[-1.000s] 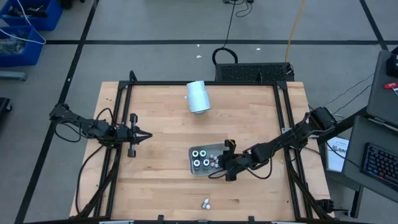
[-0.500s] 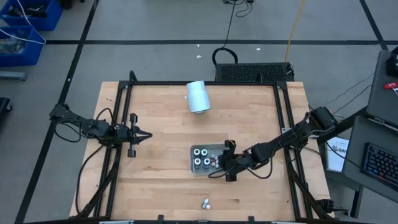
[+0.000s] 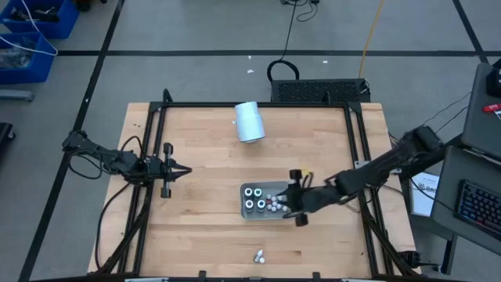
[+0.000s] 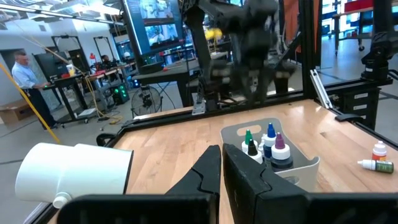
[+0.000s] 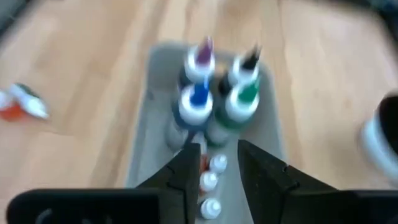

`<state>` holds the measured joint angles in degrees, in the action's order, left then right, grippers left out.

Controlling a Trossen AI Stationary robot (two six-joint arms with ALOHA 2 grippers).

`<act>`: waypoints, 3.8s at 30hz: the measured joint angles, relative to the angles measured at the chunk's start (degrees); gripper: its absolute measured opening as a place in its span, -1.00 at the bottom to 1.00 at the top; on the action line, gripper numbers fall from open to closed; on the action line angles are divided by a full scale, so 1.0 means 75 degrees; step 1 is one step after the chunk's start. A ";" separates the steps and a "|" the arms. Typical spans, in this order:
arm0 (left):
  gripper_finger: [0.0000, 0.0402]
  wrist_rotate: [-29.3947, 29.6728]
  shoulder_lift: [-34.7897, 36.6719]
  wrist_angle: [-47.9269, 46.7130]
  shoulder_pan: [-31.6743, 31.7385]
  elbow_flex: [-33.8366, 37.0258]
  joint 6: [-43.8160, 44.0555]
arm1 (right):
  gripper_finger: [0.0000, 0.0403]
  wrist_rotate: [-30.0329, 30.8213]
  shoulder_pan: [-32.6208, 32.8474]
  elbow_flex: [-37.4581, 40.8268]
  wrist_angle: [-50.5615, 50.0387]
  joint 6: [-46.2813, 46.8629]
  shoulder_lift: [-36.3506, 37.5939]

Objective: Pick & Place food coloring
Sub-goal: Put the small yellow food coloring into the gray bin

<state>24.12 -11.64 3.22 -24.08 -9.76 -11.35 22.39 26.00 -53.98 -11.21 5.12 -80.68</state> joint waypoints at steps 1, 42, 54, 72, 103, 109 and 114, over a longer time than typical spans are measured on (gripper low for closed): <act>-0.87 0.0000 0.0002 0.0001 0.0000 0.0000 0.0000 | -0.54 0.0011 0.0065 0.0000 -0.0019 -0.0232 0.0293; -0.87 -0.0761 -0.5918 0.1768 -0.0284 -0.2505 0.0464 | -0.99 -0.0410 -0.0018 0.6764 0.4661 -0.1409 0.7106; -0.71 -0.0394 -1.1818 -0.0926 -0.1879 -0.8156 0.0529 | -1.00 -0.0419 -0.0018 0.6779 0.4661 -0.1368 0.7106; 0.14 -0.1631 -1.4961 -0.2381 -0.1538 -1.1130 0.2727 | -1.00 -0.0422 -0.0018 0.6784 0.4663 -0.1704 0.7107; 0.05 -0.2412 -1.5592 -0.2113 -0.1209 -1.1115 0.3372 | -1.00 -0.0404 -0.0019 0.6790 0.4604 -0.1750 0.7119; 0.05 -0.2436 -1.5609 -0.2038 -0.1195 -1.1112 0.3288 | -1.00 -0.0404 -0.0018 0.6790 0.4606 -0.1750 0.7122; 0.05 -0.2425 -1.5612 -0.2044 -0.1192 -1.1112 0.3150 | -1.00 -0.0404 -0.0018 0.6790 0.4604 -0.1750 0.7122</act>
<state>5.93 -128.73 -12.11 -33.01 -93.10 12.27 19.35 25.86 -3.05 23.32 -8.01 -27.27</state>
